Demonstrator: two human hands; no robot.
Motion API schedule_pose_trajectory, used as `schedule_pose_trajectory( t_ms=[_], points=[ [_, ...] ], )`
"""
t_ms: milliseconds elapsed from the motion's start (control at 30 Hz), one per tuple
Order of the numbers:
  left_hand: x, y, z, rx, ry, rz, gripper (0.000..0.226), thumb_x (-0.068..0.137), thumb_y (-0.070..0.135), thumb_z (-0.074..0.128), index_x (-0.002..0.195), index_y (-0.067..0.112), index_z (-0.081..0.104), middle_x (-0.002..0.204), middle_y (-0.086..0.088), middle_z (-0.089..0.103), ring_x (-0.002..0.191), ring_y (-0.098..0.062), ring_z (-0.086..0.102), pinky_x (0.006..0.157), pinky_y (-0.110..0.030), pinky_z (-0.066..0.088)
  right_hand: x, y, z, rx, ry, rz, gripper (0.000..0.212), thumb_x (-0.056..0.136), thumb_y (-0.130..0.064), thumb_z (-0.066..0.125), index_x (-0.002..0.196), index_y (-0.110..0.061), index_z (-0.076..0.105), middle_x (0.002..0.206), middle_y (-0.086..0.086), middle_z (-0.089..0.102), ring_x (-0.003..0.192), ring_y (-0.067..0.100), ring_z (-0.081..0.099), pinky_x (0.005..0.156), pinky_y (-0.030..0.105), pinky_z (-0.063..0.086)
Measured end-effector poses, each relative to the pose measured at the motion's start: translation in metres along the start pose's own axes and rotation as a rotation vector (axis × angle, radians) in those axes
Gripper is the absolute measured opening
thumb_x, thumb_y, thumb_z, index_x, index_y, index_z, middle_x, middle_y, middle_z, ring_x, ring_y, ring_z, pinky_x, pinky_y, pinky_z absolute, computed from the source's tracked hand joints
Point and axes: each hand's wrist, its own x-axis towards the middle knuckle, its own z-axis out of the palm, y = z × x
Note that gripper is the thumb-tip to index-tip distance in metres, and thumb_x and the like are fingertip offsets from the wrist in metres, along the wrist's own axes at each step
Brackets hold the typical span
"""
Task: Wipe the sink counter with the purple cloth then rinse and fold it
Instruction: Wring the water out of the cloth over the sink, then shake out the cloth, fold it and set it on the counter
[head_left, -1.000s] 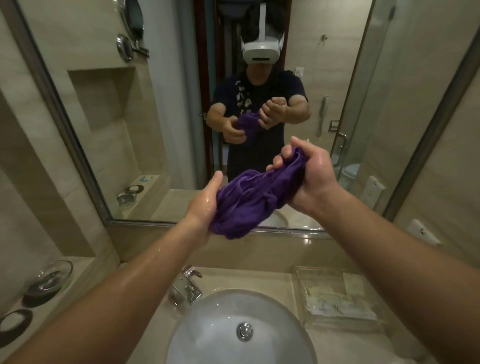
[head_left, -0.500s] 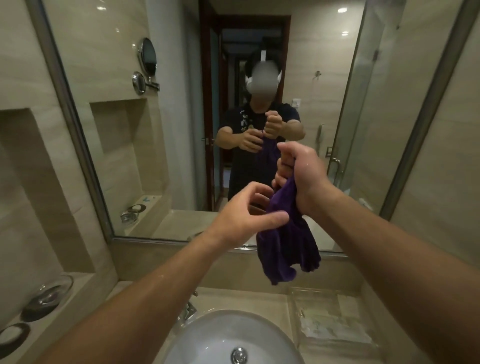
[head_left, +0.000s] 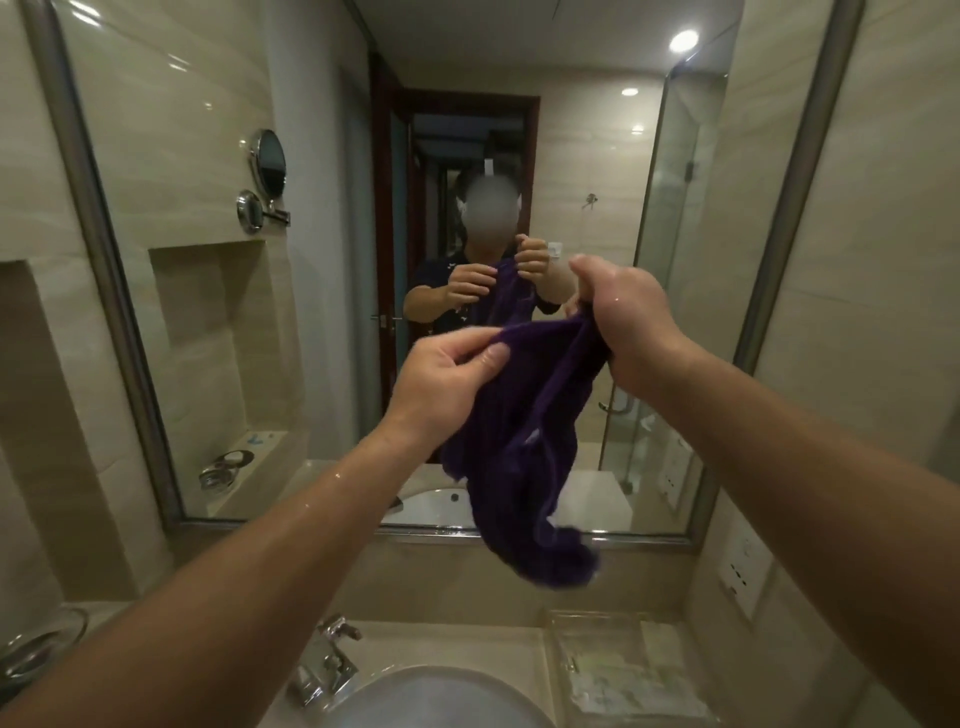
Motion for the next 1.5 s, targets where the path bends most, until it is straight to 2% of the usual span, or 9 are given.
schedule_pose_trajectory(
  t_ms=[167,367,467,667,800,1000,1133,1267,1500],
  points=[
    [0.013,0.038,0.010,-0.068,-0.074,-0.002,0.021,0.103,0.010,0.048,0.097,0.017,0.068,0.087,0.003,0.070,0.078,-0.006,0.067,0.071,-0.020,0.055,0.001,-0.024,0.005,0.126,0.102,-0.050,0.056,0.107,-0.043,0.039,0.055,-0.024,0.051,0.039,-0.012,0.044,0.038,0.004,0.041,0.052,0.025,0.035],
    [0.022,0.043,0.026,-0.018,-0.116,-0.016,0.027,0.102,0.026,0.052,0.101,0.004,0.066,0.106,-0.029,0.065,0.099,-0.042,0.063,0.096,-0.055,0.048,0.006,-0.030,0.015,-0.022,0.158,-0.194,0.056,0.108,-0.038,0.035,0.055,-0.022,0.045,0.034,-0.014,0.037,0.030,0.000,0.034,0.052,0.023,0.030],
    [0.029,0.041,0.018,0.019,-0.206,0.006,0.017,0.096,0.028,0.063,0.104,0.013,0.065,0.106,-0.021,0.068,0.092,-0.028,0.068,0.089,-0.048,0.055,0.010,-0.040,0.012,0.162,0.117,-0.156,0.053,0.108,-0.037,0.039,0.059,-0.021,0.048,0.037,-0.012,0.039,0.033,0.001,0.035,0.046,0.020,0.032],
    [0.039,0.015,-0.022,0.193,-0.431,-0.247,0.033,0.071,0.041,0.078,0.100,0.026,0.076,0.098,0.000,0.077,0.092,-0.019,0.074,0.087,-0.039,0.056,0.012,-0.074,-0.006,0.289,0.097,-0.139,0.048,0.107,-0.035,0.045,0.064,-0.014,0.047,0.034,-0.009,0.042,0.029,0.004,0.038,0.035,0.015,0.033],
    [0.041,0.008,-0.049,0.076,-0.318,-0.248,0.046,0.065,0.036,0.080,0.105,0.012,0.076,0.099,-0.009,0.078,0.092,-0.027,0.075,0.073,-0.030,0.059,0.015,-0.069,-0.024,0.011,0.024,-0.151,0.037,0.100,-0.034,0.059,0.071,-0.014,0.048,0.034,-0.012,0.049,0.028,0.000,0.043,0.036,0.010,0.035],
    [0.054,0.025,-0.077,0.112,-0.291,-0.209,0.061,0.068,0.037,0.083,0.104,-0.011,0.069,0.084,-0.016,0.076,0.070,-0.021,0.072,0.058,-0.024,0.059,0.036,-0.063,-0.073,-0.521,-0.324,-0.096,0.033,0.072,-0.034,0.083,0.085,-0.017,0.058,0.069,-0.007,0.063,0.062,0.007,0.059,0.055,0.022,0.047],
    [0.060,0.045,-0.078,0.115,-0.290,-0.144,0.078,0.036,0.059,0.096,0.083,0.002,0.072,0.072,-0.007,0.071,0.061,-0.012,0.067,0.053,-0.020,0.055,0.033,-0.066,-0.103,-0.840,-0.515,0.002,0.025,0.082,-0.017,0.078,0.105,-0.018,0.071,0.100,0.001,0.073,0.093,0.017,0.070,0.070,0.023,0.055],
    [0.062,0.065,-0.065,0.101,-0.324,-0.123,0.076,0.032,0.059,0.097,0.081,0.006,0.071,0.070,-0.004,0.071,0.060,-0.010,0.067,0.053,-0.018,0.054,0.025,-0.071,-0.123,-1.110,-0.394,-0.161,0.010,0.095,-0.021,0.068,0.089,-0.026,0.075,0.081,-0.003,0.075,0.086,0.016,0.069,0.068,0.026,0.050],
    [0.060,0.099,-0.044,0.098,-0.337,-0.139,0.083,0.030,0.058,0.097,0.088,0.004,0.070,0.073,-0.005,0.071,0.062,-0.011,0.067,0.054,-0.019,0.056,0.012,-0.085,-0.157,-1.131,-0.337,-0.250,0.006,0.095,-0.028,0.066,0.094,-0.028,0.072,0.090,0.000,0.071,0.086,0.018,0.068,0.065,0.028,0.051]
  ],
)
